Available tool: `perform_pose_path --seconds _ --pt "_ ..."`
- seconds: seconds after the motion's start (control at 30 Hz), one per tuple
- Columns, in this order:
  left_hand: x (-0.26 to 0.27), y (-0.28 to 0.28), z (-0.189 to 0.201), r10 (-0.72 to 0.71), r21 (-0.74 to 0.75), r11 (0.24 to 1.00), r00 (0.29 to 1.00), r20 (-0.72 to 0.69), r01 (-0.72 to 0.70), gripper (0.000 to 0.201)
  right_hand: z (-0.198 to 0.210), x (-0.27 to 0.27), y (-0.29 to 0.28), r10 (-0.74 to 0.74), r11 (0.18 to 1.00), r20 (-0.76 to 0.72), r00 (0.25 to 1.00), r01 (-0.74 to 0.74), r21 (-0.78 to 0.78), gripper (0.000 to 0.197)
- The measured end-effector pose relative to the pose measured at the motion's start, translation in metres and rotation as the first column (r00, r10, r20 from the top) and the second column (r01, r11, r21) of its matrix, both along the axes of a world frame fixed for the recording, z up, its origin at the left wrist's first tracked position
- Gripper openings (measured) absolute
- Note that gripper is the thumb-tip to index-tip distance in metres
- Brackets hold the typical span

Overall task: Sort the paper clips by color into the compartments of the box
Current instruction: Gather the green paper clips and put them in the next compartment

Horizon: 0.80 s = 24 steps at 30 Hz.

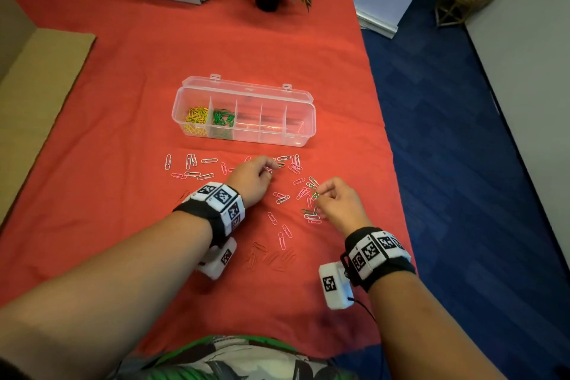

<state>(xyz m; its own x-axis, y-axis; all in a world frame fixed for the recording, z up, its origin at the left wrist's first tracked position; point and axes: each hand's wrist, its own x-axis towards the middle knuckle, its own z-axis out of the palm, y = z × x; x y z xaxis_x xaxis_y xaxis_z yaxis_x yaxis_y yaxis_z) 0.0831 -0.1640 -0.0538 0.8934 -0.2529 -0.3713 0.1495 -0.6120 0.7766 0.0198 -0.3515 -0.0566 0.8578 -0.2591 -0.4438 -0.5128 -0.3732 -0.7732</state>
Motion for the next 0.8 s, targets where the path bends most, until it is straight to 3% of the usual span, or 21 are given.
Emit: perform_pose_path --seconds 0.07,0.13,0.23,0.3,0.37,0.4,0.43,0.47,0.5,0.53,0.6,0.63,0.67,0.73,0.8 --pt "0.003 -0.002 0.006 0.144 -0.165 0.969 0.965 -0.219 -0.182 0.028 0.000 -0.003 0.002 -0.024 0.998 -0.018 1.000 0.025 0.053 0.031" --pt "0.007 -0.007 0.016 0.236 -0.280 0.891 0.891 -0.387 -0.357 0.031 0.003 -0.003 0.003 -0.093 0.989 -0.066 0.994 0.099 0.109 0.036" --pt "0.013 -0.013 0.028 0.277 -0.319 0.823 0.823 -0.496 -0.469 0.029 0.014 -0.002 0.006 -0.198 0.930 -0.138 0.971 0.230 0.286 0.036" --pt "0.018 -0.018 0.030 0.265 -0.276 0.867 0.853 -0.450 -0.415 0.023 0.021 -0.006 0.007 -0.239 0.820 -0.147 0.960 0.281 0.498 0.032" --pt "0.020 -0.020 0.024 0.151 -0.088 0.981 0.963 -0.221 -0.174 0.021 0.026 -0.009 0.007 -0.293 0.714 -0.152 0.944 0.322 0.622 0.029" --pt "0.020 -0.019 0.020 0.037 0.058 0.998 0.995 -0.090 -0.031 0.025 0.026 -0.009 0.006 -0.309 0.697 -0.157 0.938 0.336 0.633 0.028" --pt "0.019 -0.019 0.016 -0.075 0.202 0.977 0.997 0.012 0.071 0.031 0.025 -0.007 0.006 -0.309 0.731 -0.152 0.939 0.336 0.594 0.027" --pt "0.018 -0.018 0.012 -0.160 0.306 0.944 0.983 0.086 0.127 0.034 0.023 -0.004 0.005 -0.268 0.825 -0.130 0.955 0.297 0.481 0.025" --pt "0.016 -0.016 0.008 -0.212 0.357 0.922 0.967 0.142 0.149 0.034 0.019 -0.002 0.004 -0.168 0.937 -0.111 0.979 0.194 0.290 0.025" --pt "0.015 -0.013 0.005 -0.231 0.370 0.917 0.956 0.181 0.151 0.033 0.017 -0.001 0.003 -0.025 0.998 -0.114 0.993 0.031 0.053 0.025" --pt "0.012 -0.004 0.002 -0.231 0.370 0.918 0.951 0.205 0.144 0.027 0.008 -0.004 0.006 0.231 0.905 -0.166 0.959 -0.274 -0.324 0.018" --pt "0.010 0.001 0.001 -0.229 0.381 0.914 0.952 0.202 0.139 0.024 0.005 -0.009 0.010 0.295 0.840 -0.183 0.938 -0.346 -0.418 0.009" --pt "0.007 0.005 0.000 -0.224 0.390 0.911 0.954 0.198 0.133 0.022 0.002 -0.013 0.014 0.340 0.793 -0.181 0.923 -0.385 -0.472 0.005" --pt "0.001 0.013 0.001 -0.199 0.392 0.913 0.963 0.181 0.115 0.017 -0.004 -0.020 0.022 0.393 0.728 -0.151 0.907 -0.407 -0.551 0.019" --pt "-0.003 0.020 0.004 -0.133 0.353 0.933 0.979 0.158 0.070 0.012 -0.005 -0.020 0.031 0.398 0.704 -0.099 0.912 -0.373 -0.604 0.020"
